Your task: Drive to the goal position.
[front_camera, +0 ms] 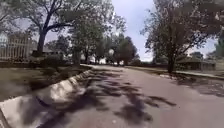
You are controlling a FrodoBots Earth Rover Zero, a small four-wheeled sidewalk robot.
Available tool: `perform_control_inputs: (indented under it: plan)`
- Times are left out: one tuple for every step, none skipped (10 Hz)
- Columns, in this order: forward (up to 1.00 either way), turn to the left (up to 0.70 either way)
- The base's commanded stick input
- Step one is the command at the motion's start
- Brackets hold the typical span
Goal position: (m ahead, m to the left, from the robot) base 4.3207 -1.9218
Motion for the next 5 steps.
perform_control_inputs:
  plan:
    - [0.70, 0.00]
    - [0.70, 0.00]
    - [0.70, 0.00]
    - [0.70, 0.00]
    - [0.70, 0.00]
